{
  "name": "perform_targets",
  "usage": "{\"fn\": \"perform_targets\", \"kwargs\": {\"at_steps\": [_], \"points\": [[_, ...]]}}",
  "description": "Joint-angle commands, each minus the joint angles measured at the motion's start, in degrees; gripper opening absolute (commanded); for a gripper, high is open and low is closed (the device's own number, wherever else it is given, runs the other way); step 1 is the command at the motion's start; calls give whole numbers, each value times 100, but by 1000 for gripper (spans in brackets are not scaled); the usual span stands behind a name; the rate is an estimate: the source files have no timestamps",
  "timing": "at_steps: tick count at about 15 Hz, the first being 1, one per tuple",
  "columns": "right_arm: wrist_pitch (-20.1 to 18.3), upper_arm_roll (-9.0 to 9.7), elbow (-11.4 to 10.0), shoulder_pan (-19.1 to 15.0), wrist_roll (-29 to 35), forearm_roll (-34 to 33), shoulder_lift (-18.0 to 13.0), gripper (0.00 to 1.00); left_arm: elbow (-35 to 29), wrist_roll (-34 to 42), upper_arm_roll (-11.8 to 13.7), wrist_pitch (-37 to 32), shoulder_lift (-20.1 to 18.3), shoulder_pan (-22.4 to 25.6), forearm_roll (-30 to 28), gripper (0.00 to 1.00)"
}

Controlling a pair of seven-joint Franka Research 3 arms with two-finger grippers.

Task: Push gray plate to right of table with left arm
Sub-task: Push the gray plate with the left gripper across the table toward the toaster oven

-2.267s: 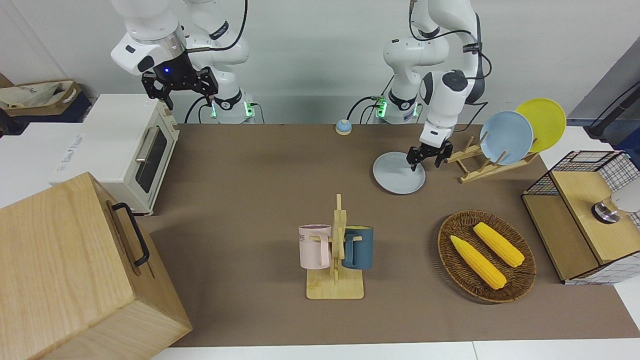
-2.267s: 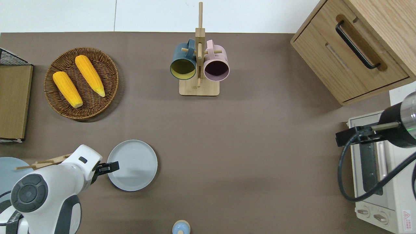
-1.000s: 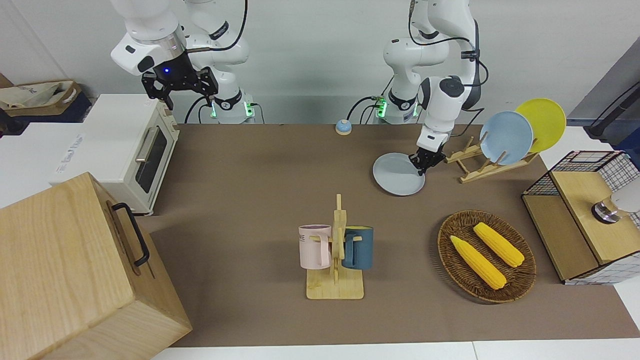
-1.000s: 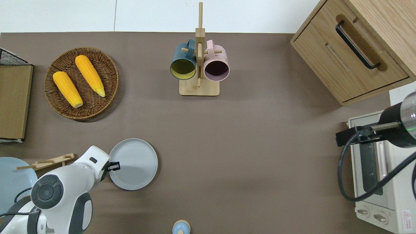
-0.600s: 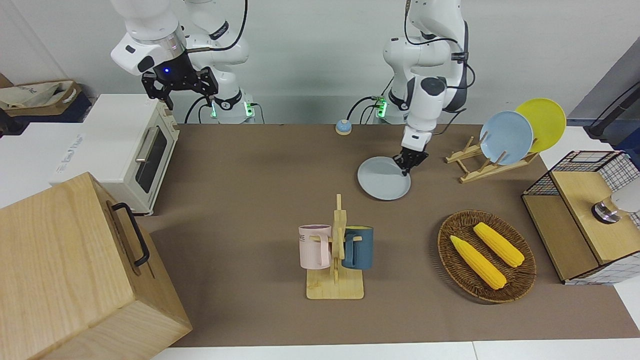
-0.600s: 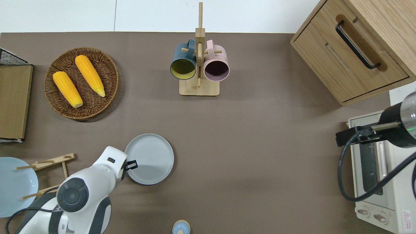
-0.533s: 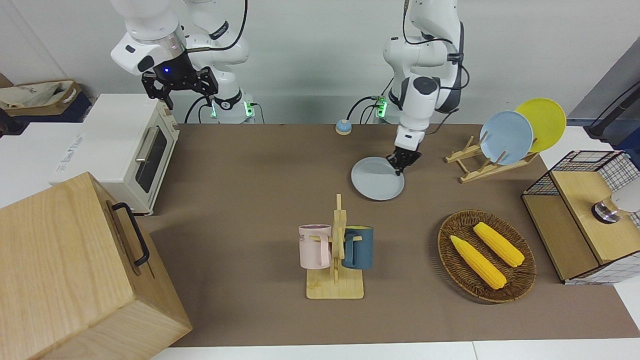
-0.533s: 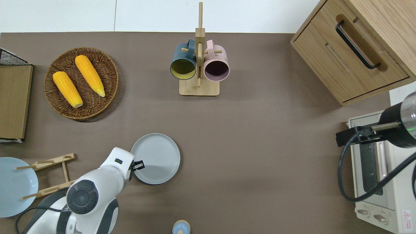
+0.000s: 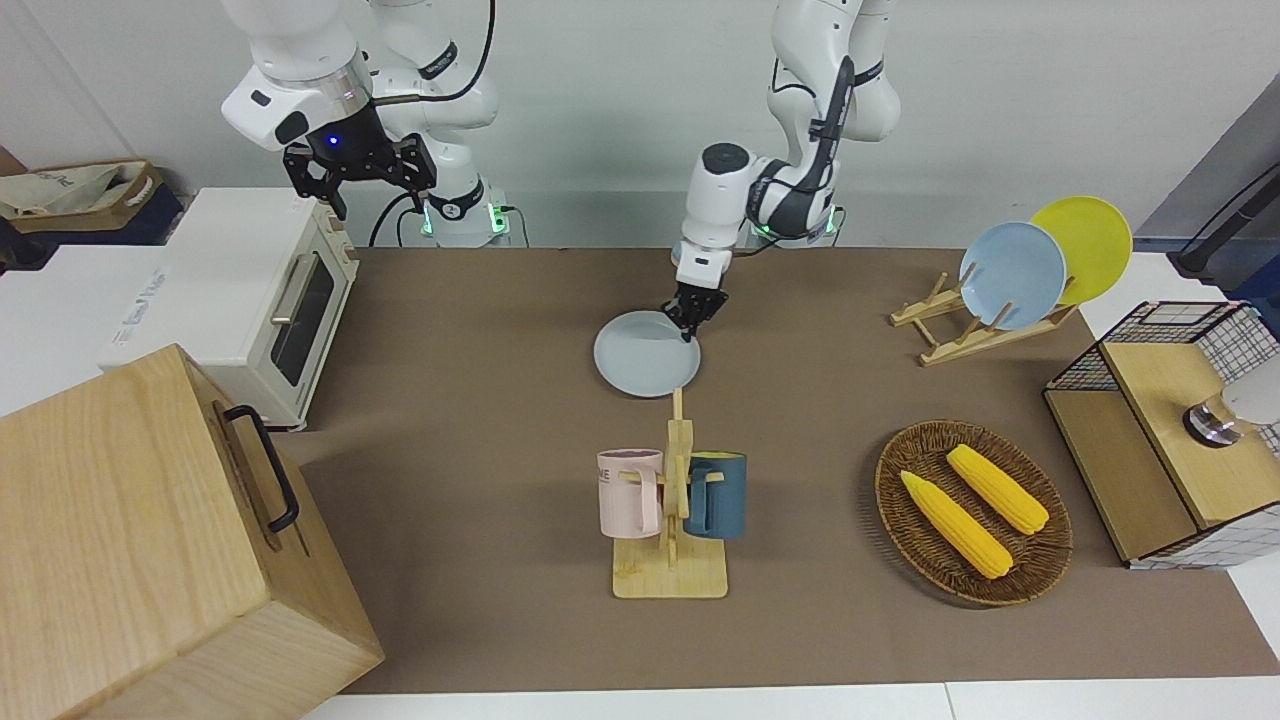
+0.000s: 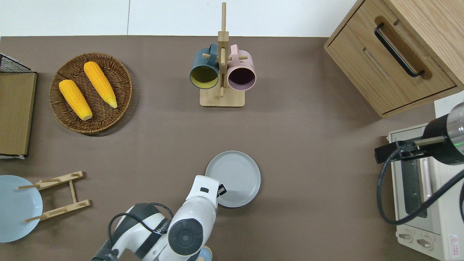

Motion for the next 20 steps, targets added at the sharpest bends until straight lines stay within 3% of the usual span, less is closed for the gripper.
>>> {"fn": "perform_targets", "kwargs": {"at_steps": [1, 5, 7, 8, 9, 10, 11, 15, 20], "points": [[-89, 92, 53, -107, 75, 25, -14, 983, 1046, -2039, 27, -180, 1118, -733, 1229, 0], [-89, 92, 53, -116, 75, 25, -14, 983, 2040, -2686, 18, -838, 1673, -1200, 1383, 0], [-89, 92, 53, -107, 66, 25, -14, 983, 2121, -2687, 18, -910, 1709, -1201, 1400, 0], [-89, 92, 53, -116, 66, 25, -14, 983, 2121, -2643, 18, -919, 1709, -1201, 1401, 215], [-89, 92, 53, -116, 66, 25, -14, 983, 2121, -2626, 18, -928, 1700, -1192, 1409, 540], [-89, 92, 53, -107, 66, 25, -14, 983, 2121, -2599, 18, -998, 1683, -1192, 1409, 958], [-89, 92, 53, -116, 66, 25, -14, 983, 2139, -2590, 18, -1077, 1665, -1192, 1409, 1000], [-89, 92, 53, -107, 66, 25, -14, 983, 2271, -2451, 27, -1191, 1630, -1157, 1401, 1000], [-89, 92, 53, -107, 75, 25, -14, 983, 2306, -1196, 88, -1735, 1227, -938, 1261, 1000]]}}
